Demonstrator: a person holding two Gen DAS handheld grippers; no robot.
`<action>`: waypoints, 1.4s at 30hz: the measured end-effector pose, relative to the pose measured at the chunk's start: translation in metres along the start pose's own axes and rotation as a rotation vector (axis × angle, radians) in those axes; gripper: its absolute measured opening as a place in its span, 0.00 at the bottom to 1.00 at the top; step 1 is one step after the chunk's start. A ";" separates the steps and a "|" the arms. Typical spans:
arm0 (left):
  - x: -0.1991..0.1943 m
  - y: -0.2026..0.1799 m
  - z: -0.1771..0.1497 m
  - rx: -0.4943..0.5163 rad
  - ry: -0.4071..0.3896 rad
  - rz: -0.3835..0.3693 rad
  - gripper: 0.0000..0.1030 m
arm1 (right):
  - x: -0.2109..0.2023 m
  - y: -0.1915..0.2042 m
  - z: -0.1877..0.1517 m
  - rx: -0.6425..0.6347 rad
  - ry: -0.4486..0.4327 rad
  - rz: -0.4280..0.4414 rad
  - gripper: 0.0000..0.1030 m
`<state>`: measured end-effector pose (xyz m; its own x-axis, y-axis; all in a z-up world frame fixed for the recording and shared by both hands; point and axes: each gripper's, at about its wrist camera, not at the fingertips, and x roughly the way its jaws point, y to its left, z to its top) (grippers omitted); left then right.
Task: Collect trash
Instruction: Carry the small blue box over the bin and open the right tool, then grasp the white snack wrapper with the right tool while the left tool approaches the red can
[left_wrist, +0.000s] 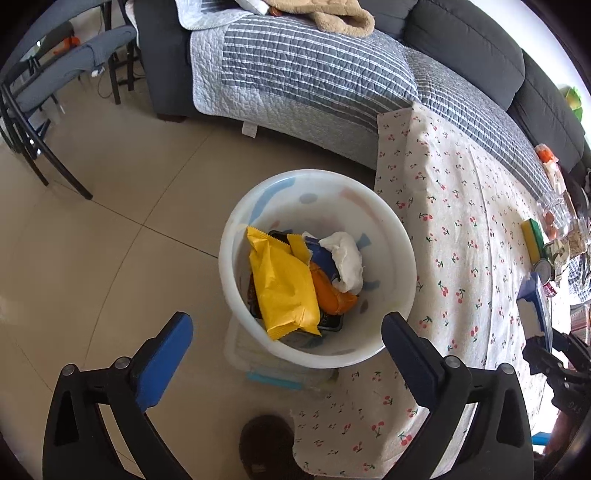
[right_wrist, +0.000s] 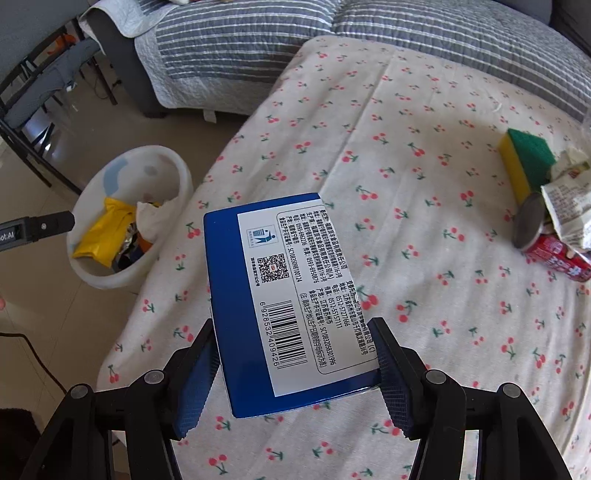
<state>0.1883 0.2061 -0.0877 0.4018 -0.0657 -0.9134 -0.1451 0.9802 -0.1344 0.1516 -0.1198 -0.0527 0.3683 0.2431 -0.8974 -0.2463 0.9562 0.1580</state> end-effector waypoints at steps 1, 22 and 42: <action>-0.002 0.003 -0.003 0.006 -0.010 0.003 1.00 | 0.003 0.006 0.003 -0.006 -0.003 0.009 0.65; -0.014 0.062 -0.020 -0.008 -0.039 0.099 1.00 | 0.095 0.133 0.058 -0.081 -0.073 0.221 0.66; -0.010 0.045 -0.014 -0.025 -0.012 0.059 1.00 | 0.064 0.093 0.051 -0.044 -0.167 0.159 1.00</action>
<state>0.1654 0.2485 -0.0902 0.4031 -0.0055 -0.9151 -0.1916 0.9773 -0.0903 0.1975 -0.0074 -0.0743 0.4637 0.4174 -0.7815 -0.3510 0.8965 0.2705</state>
